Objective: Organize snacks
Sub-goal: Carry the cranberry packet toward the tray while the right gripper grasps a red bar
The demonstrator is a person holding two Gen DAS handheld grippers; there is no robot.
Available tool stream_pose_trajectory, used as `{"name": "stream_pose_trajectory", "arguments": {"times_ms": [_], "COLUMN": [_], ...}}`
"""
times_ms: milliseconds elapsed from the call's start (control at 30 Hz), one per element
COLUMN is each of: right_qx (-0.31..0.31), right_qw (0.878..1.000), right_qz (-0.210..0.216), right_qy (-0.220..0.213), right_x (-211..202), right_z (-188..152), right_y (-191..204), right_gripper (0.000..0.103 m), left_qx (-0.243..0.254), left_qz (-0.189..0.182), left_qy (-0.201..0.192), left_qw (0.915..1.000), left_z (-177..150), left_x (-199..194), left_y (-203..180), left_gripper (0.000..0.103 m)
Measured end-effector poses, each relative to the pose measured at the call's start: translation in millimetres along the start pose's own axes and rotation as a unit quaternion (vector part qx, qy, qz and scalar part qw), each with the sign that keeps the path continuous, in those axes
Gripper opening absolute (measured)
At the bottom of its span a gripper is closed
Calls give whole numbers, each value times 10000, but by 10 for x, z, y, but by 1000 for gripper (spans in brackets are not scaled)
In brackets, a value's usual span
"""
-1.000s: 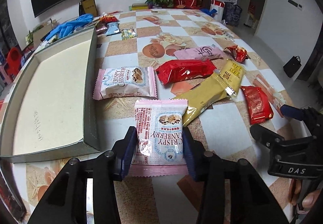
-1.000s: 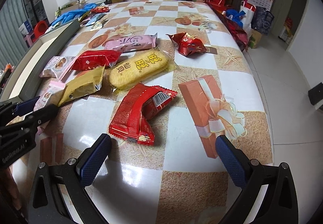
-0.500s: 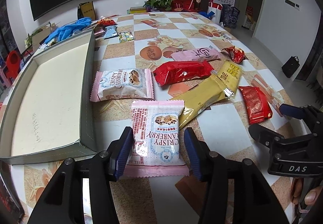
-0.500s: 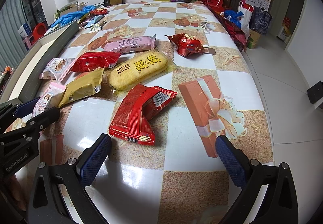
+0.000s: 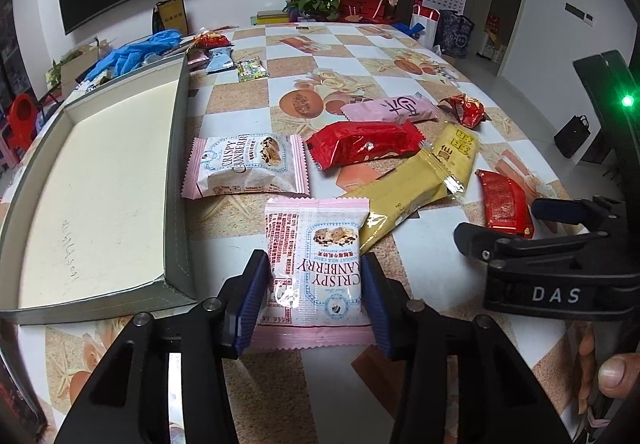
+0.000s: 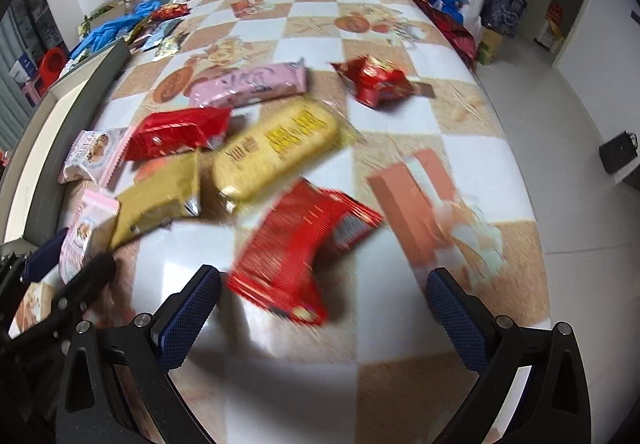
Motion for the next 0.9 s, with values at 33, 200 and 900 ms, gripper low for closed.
{"name": "stream_pose_trajectory", "arguments": {"times_ms": [33,200,900], "right_qx": [-20,142,457], "right_qw": [10000,9998,9908], "right_qz": [24,9,1003], "right_qy": [17,-123,-784], "right_x": [4,-60,-769], "right_z": [10,47,231], "right_y": [27,-21,134], "right_gripper": [102,75,26], "left_qx": [-1,71,-116], "left_qz": [1,100,18], "left_qy": [1,39,-188], "left_qw": [10000,9999,9998], "left_z": [1,-2,232], "left_x": [0,3,-523], "left_y": [0,-11,51], "left_gripper": [50,49,42]}}
Point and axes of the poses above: each gripper's, at about its wrist camera, not at the fingertips, and x roughly the way its jaws point, y to its left, z to its top, the point moved 10 cm from there along x, roughly the way its jaws point, and after that the axes turned 10 degrees about -z, right-handed, at the moved point
